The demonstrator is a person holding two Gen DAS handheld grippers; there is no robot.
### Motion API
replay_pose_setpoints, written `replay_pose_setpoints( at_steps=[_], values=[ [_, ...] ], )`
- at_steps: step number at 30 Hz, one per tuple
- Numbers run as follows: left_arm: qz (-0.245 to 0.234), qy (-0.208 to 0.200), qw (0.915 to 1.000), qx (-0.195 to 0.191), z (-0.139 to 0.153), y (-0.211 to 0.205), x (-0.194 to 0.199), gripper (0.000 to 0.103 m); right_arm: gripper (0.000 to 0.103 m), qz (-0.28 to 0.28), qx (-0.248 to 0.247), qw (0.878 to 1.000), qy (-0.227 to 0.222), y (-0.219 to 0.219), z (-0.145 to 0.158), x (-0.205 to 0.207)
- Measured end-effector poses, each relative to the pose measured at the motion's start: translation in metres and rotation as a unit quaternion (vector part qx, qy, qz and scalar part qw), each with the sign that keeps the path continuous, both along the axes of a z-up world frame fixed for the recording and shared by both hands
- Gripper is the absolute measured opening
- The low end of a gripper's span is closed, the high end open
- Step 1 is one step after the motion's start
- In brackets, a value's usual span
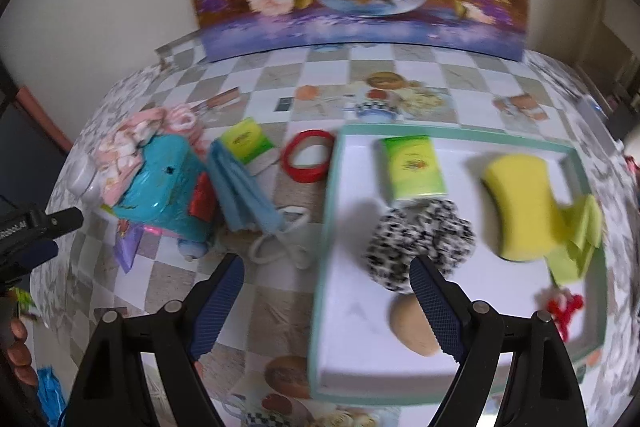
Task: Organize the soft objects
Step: 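Withdraw both open tools toward the purple packet and blue mask, then grasp the purple wipes packet with the left tool while the right tool grasps the blue face mask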
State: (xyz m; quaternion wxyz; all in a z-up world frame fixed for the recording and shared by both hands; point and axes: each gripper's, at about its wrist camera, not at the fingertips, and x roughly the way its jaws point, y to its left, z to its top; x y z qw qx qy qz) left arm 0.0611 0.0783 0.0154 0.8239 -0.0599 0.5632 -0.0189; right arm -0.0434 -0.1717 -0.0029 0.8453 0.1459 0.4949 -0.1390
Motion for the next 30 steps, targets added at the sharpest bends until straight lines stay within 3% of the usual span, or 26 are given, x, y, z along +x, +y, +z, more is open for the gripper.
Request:
replay_pose_setpoints(
  at_steps=[11,19,25,30],
  values=[
    [-0.005,0.049,0.9988,-0.008,-0.048,0.016,0.021,0.078,0.087,0.070,-0.008,0.997,-0.014,0.024,-0.019,0.029],
    [-0.029,0.043,0.9986,-0.005,-0.060,0.019,0.034,0.078,0.083,0.082,0.003,0.996,-0.027,0.021,-0.027,0.045],
    [-0.051,0.045,0.9977,-0.005,-0.070,0.018,0.040,0.078,0.074,0.094,0.003,0.995,-0.018,0.023,-0.038,0.055],
    [-0.074,0.040,0.9964,-0.008,-0.073,0.014,0.042,0.078,0.074,0.098,0.011,0.995,-0.018,0.023,-0.043,0.063]
  ],
)
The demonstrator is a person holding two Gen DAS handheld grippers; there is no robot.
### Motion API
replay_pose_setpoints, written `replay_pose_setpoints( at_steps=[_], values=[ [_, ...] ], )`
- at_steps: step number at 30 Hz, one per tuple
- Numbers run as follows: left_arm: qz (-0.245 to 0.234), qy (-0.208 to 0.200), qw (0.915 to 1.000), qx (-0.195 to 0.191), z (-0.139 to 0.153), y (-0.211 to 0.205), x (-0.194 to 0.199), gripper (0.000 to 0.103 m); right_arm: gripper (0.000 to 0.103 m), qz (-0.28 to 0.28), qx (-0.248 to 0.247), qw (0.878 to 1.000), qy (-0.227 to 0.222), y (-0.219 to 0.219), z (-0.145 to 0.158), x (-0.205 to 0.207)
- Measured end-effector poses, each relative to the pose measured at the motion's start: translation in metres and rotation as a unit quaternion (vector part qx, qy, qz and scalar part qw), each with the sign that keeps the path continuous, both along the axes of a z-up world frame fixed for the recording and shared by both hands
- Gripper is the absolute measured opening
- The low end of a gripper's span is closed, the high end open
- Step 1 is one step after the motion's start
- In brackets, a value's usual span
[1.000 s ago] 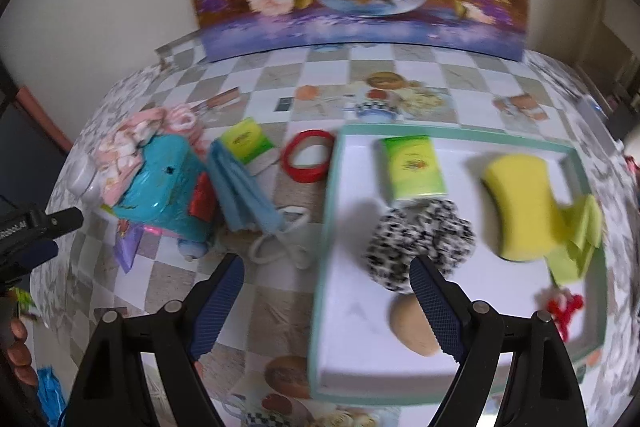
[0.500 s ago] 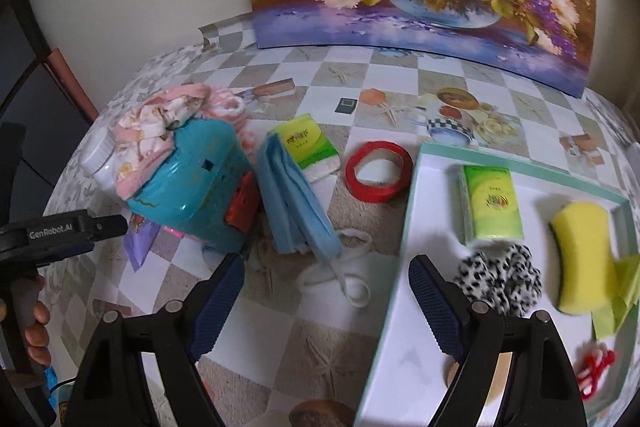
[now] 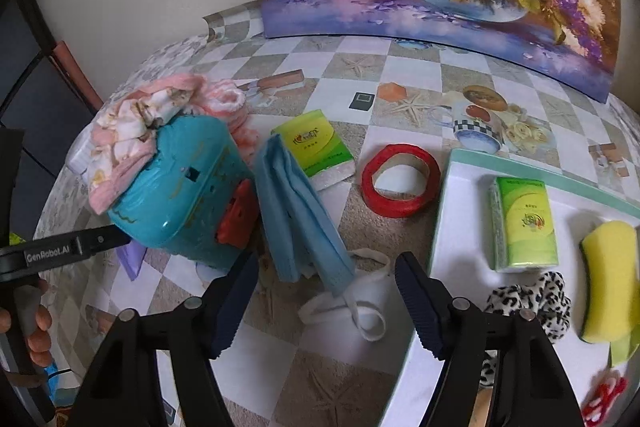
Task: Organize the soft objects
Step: 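Grasp the purple wipes packet with the left tool while the right tool grasps the blue face mask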
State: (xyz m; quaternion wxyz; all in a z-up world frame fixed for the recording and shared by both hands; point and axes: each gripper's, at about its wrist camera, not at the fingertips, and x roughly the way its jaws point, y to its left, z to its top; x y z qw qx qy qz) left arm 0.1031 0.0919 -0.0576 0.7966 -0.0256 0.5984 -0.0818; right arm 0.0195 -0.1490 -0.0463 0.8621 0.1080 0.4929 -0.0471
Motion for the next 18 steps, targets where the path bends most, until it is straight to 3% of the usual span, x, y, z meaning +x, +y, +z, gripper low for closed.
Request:
replay_pose_setpoints(
  at_steps=[6,9,11,18],
  values=[
    [-0.012,0.001,0.9999,0.002,-0.005,-0.003,0.002,0.078,0.061,0.004,0.004,1.000,0.006,0.002,-0.006,0.007],
    [-0.019,-0.001,0.9998,0.004,-0.009,-0.007,0.005,0.078,0.048,0.004,0.002,1.000,0.003,0.002,-0.006,0.007],
    [-0.023,-0.004,0.9997,0.006,-0.011,-0.011,0.006,0.077,0.047,0.001,0.001,1.000,0.000,0.002,-0.005,0.007],
    [-0.037,-0.007,0.9990,0.023,-0.017,-0.026,0.007,0.055,0.028,0.004,-0.001,1.000,-0.004,0.004,-0.003,0.005]
  ],
)
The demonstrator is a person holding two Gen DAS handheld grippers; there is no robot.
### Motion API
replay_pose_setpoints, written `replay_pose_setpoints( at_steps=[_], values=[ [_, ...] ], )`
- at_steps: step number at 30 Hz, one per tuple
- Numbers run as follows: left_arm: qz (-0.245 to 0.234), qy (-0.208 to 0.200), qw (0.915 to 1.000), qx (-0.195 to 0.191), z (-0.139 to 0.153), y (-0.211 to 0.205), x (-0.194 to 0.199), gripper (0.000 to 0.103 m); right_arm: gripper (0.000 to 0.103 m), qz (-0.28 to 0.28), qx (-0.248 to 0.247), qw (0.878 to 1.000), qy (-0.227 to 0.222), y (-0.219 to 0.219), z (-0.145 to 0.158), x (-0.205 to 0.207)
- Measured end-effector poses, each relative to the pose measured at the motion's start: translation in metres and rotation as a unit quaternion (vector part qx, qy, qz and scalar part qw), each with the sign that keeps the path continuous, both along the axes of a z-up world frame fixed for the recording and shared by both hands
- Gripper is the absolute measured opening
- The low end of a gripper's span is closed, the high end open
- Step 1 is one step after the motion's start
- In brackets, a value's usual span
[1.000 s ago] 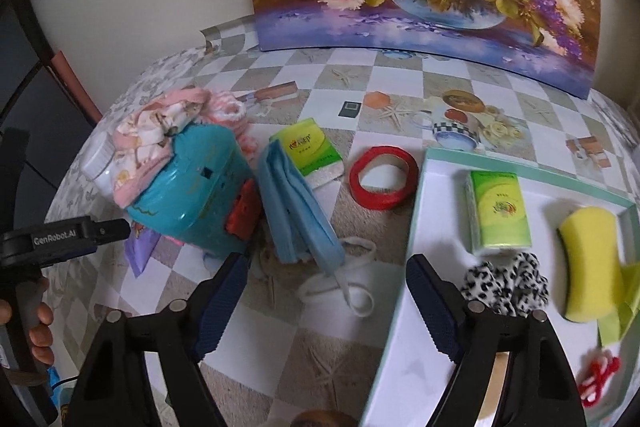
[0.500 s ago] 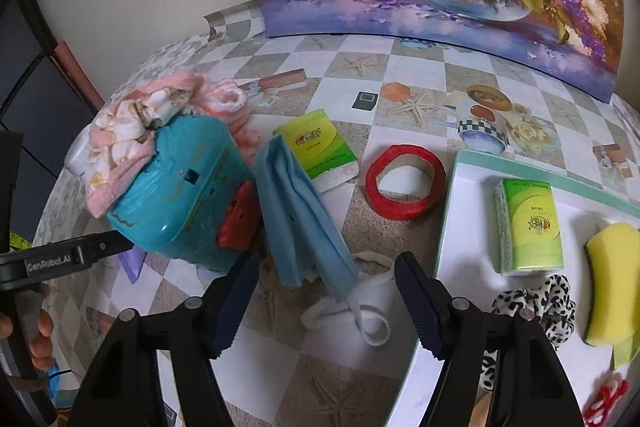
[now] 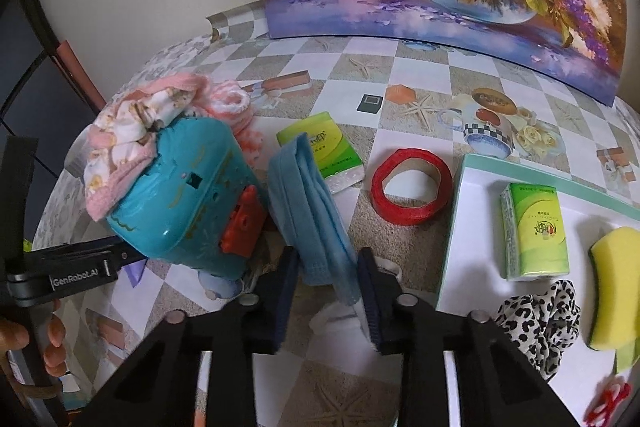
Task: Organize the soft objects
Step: 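Grasp the purple wipes packet with the left tool while the right tool grasps the blue face mask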
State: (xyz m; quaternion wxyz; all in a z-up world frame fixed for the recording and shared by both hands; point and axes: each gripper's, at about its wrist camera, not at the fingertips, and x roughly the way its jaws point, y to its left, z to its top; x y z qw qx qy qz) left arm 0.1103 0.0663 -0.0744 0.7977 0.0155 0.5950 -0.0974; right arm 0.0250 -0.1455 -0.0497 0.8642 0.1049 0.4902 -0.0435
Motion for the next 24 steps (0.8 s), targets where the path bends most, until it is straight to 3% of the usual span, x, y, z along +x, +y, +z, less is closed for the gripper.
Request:
replay_pose_setpoints(
  at_steps=[2,10,24],
  values=[
    [-0.003,-0.003,1.0000,0.001,0.001,-0.003,-0.001,0.048,0.018,0.000,0.003,1.000,0.001,-0.001,0.000,0.000],
    [-0.001,-0.006,0.9998,-0.019,0.010,-0.012,-0.008,0.025,0.009,-0.006,0.007,1.000,-0.006,-0.002,0.007,-0.007],
    [0.026,-0.010,0.9985,-0.048,0.025,0.016,-0.040,0.016,0.009,-0.030,0.021,0.999,-0.028,-0.009,0.035,-0.038]
  ],
)
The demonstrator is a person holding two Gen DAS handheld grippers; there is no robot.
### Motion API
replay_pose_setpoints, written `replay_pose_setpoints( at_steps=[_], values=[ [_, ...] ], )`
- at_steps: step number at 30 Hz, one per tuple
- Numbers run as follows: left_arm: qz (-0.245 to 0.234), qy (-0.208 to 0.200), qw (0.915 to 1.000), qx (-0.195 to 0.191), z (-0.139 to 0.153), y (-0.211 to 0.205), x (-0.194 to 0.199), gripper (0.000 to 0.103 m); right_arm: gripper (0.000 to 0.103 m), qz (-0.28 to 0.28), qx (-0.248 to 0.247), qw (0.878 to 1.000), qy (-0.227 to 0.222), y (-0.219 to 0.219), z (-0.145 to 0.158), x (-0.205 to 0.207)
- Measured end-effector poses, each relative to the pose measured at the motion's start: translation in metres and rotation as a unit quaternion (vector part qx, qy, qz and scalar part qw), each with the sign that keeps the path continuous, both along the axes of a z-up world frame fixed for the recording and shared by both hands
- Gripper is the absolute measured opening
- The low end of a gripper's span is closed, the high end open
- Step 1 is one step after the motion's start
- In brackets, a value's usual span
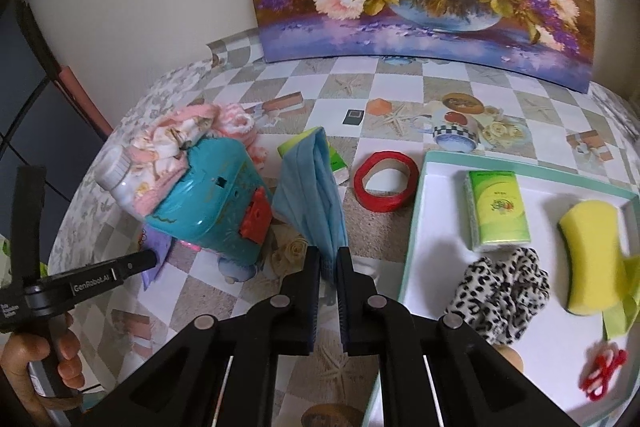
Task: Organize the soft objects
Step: 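Grasp the purple wipes packet with the left tool while the right tool grasps the blue face mask, then carry the purple packet and blue mask over the white tray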
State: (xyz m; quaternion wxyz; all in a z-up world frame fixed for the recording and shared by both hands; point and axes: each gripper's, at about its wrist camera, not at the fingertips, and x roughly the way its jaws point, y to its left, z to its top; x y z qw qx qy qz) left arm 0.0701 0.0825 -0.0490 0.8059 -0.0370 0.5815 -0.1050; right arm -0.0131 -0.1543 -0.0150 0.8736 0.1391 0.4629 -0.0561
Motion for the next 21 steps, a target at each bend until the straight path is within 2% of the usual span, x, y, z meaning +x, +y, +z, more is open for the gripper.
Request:
replay_pose_setpoints(
  at_steps=[13,21],
  values=[
    [0.000,-0.019,0.9998,-0.001,0.019,0.001,-0.023,0.012,0.009,-0.022,0.011,0.999,-0.024,-0.007,0.026,-0.030],
    [0.001,-0.047,0.9989,-0.007,0.042,0.000,-0.039,0.011,0.009,-0.030,0.017,0.998,-0.048,-0.010,0.043,-0.048]
  ],
)
